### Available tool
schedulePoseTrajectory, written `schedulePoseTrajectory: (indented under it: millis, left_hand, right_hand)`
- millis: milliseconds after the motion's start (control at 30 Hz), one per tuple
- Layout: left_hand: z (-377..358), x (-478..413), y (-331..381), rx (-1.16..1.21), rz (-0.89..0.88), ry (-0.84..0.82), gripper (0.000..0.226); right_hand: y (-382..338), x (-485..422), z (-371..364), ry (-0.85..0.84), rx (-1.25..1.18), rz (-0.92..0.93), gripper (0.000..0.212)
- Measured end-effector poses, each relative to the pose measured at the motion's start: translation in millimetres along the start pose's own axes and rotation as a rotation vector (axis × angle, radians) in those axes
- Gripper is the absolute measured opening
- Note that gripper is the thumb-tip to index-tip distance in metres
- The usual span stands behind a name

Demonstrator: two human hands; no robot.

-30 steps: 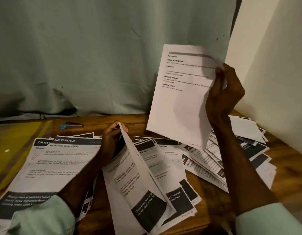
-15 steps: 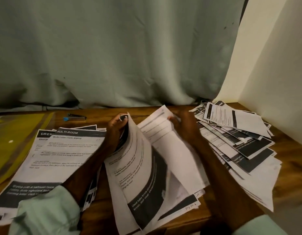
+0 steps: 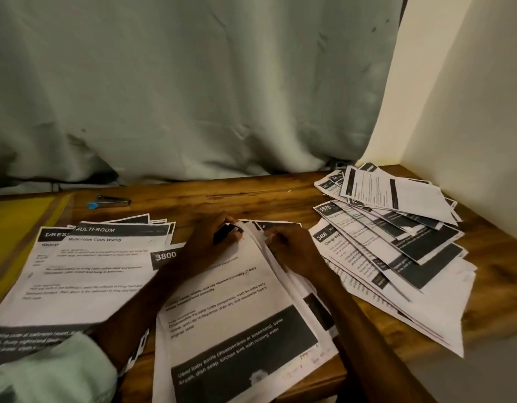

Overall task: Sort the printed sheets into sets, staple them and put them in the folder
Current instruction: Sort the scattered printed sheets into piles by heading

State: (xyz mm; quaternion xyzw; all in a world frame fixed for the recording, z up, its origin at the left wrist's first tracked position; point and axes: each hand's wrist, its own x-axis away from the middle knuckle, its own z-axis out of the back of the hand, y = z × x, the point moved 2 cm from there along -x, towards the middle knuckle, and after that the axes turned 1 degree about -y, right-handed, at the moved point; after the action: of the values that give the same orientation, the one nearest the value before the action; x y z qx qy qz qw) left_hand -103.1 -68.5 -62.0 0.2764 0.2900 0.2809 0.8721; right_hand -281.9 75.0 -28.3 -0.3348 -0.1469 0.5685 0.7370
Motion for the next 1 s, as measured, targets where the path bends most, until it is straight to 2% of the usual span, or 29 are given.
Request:
schedulePoseTrajectory:
  millis: [67, 133, 200, 300, 467, 500, 600, 700, 867, 1000]
  left_hand:
    - [-2, 1, 0, -0.022, -0.035, -0.007, 0.028]
    - [-7, 1, 1, -0.052, -0.078, -0.014, 0.023]
    - [-8, 0, 1, -0.088, -0.076, -0.023, 0.022]
    - [-11, 0, 1, -0.119, -0.037, -0.02, 0.021]
    - [-6, 3, 4, -0.09, -0.074, -0.022, 0.02]
    - [-4, 4, 5, -0.081, -0.09, -0.004, 0.022]
    - [2, 8, 8, -0.013, -0.15, 0.026, 0.025]
    - [5, 11, 11, 0.045, -0.187, 0.015, 0.02]
    - [8, 15, 14, 0.045, -0.217, 0.061, 0.02]
    - [4, 13, 11, -0.039, -0.16, 0.024, 0.028]
  right_hand:
    - [8, 9, 5, 0.065, 0.003, -0.073, 0.021]
    - [10, 20, 3, 0.062, 0.033, -0.18, 0.047]
    - [5, 30, -4, -0.013, 0.094, -0.254, 0.076]
    - [-5, 34, -13, -0.06, 0.179, -0.273, 0.092]
    - [-2, 25, -16, -0.07, 0.111, -0.309, 0.088]
    - [0, 23, -15, -0.063, 0.084, -0.31, 0.081]
    - [5, 21, -12, 0.044, 0.006, -0.241, 0.034]
    - [9, 15, -9, 0.066, -0.019, -0.237, 0.034]
    - [11, 8, -9, -0.054, -0.014, -0.242, 0.027]
    - [5, 9, -11, -0.07, -0.041, -0.208, 0.046]
